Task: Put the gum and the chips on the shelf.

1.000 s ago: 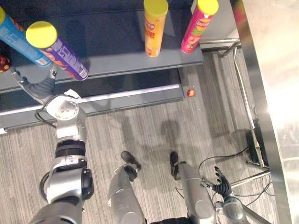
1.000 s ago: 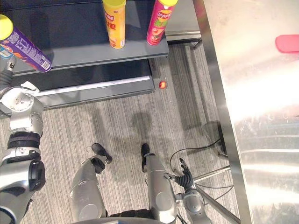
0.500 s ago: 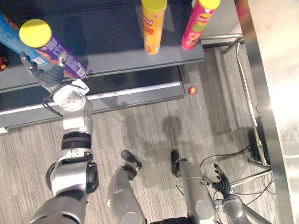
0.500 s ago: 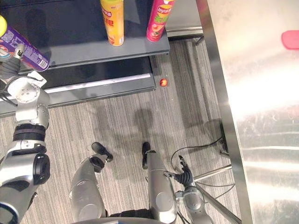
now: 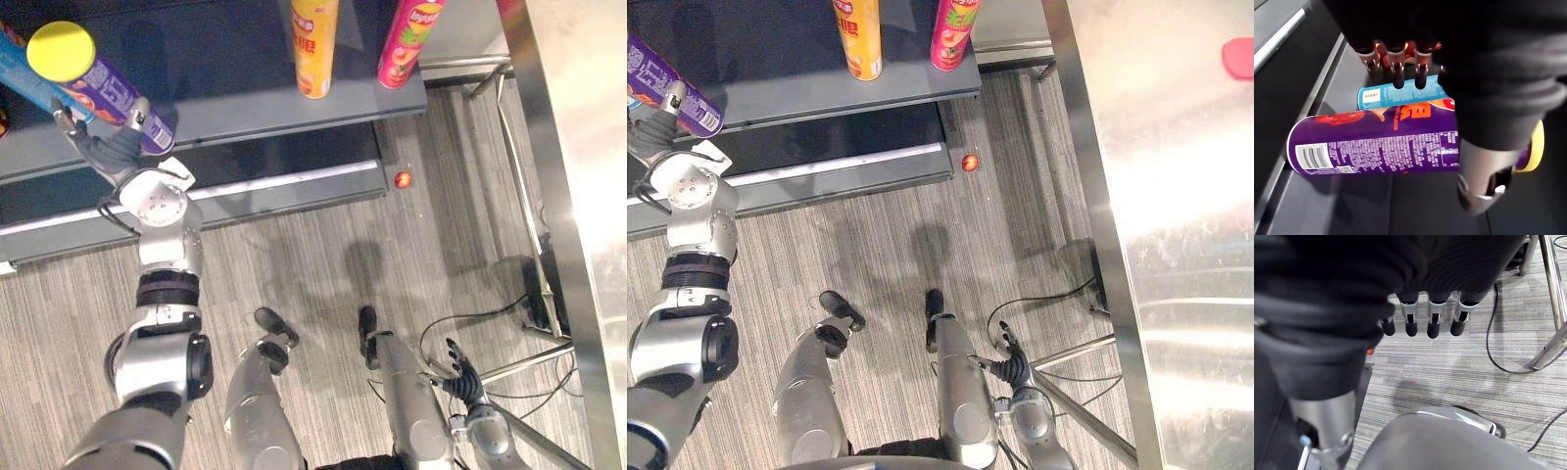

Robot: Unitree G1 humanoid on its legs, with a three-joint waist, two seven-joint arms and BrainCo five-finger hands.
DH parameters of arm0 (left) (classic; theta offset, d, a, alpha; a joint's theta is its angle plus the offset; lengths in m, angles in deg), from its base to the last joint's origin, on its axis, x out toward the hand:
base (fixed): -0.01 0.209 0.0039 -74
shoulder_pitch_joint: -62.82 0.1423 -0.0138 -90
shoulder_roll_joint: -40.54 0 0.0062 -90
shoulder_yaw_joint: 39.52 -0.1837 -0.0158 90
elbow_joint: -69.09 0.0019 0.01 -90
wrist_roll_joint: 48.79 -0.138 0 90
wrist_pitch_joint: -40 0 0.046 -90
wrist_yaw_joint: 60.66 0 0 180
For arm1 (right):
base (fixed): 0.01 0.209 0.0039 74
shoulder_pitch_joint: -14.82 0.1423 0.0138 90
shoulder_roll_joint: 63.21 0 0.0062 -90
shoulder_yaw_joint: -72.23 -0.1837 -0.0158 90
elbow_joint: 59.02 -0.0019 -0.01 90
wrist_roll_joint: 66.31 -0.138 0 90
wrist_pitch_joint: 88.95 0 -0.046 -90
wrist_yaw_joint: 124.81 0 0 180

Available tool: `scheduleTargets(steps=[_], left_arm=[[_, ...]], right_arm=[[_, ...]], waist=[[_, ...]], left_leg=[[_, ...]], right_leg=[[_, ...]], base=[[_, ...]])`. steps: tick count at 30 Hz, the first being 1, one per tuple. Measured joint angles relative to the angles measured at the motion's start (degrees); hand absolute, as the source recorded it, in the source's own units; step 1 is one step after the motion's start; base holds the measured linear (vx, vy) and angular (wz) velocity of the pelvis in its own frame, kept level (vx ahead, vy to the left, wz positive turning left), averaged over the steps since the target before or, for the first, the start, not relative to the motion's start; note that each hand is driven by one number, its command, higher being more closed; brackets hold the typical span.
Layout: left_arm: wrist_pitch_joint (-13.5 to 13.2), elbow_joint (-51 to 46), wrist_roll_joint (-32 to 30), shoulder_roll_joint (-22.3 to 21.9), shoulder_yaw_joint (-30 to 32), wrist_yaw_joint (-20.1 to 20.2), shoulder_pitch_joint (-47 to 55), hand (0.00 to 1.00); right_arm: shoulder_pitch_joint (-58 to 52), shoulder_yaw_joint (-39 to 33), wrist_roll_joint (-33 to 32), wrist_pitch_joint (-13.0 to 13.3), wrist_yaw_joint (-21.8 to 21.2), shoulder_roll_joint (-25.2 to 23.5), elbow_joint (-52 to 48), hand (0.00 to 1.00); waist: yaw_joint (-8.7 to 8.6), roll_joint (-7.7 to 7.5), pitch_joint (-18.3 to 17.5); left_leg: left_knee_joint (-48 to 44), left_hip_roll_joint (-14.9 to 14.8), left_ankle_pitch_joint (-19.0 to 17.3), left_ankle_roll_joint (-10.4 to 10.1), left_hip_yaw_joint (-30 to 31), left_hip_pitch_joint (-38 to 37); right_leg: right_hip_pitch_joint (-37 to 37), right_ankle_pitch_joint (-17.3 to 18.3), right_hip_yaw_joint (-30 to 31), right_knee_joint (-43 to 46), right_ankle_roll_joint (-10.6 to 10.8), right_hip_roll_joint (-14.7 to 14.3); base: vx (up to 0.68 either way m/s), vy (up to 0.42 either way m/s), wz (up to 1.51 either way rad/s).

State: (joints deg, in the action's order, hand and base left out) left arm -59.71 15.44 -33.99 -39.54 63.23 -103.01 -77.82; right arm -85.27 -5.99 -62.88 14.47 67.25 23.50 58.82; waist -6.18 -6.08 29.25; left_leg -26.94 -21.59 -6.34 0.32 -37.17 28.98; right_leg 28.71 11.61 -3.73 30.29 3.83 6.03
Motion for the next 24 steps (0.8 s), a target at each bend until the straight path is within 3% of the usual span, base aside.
scheduleTargets(steps=[12, 24], left_arm=[[-1.35, 0.05, 0.05, -0.02, -0.1, -0.09, -1.51, 0.0], [-1.43, 2.74, 0.63, -0.2, -0.65, -0.07, -2.67, 0.0]], right_arm=[[0.04, 0.02, -1.28, 1.19, 0.37, -0.12, 0.0, 0.0], [1.0, 0.34, -1.79, 1.93, 1.29, -0.16, -0.02, 0.0]], waist=[[0.07, -0.06, -0.03], [-0.94, -0.14, -0.06]], left_leg=[[3.22, 1.11, 2.94, 0.75, -1.14, -0.01], [5.72, 2.24, 4.7, 0.57, -0.59, 1.47]], right_leg=[[1.0, -0.01, -0.9, -0.08, -0.01, 0.65], [2.6, -0.02, -1.75, -0.6, -0.03, 0.93]], base=[[0.06, -0.025, 0.05], [0.03, -0.021, 0.03]])
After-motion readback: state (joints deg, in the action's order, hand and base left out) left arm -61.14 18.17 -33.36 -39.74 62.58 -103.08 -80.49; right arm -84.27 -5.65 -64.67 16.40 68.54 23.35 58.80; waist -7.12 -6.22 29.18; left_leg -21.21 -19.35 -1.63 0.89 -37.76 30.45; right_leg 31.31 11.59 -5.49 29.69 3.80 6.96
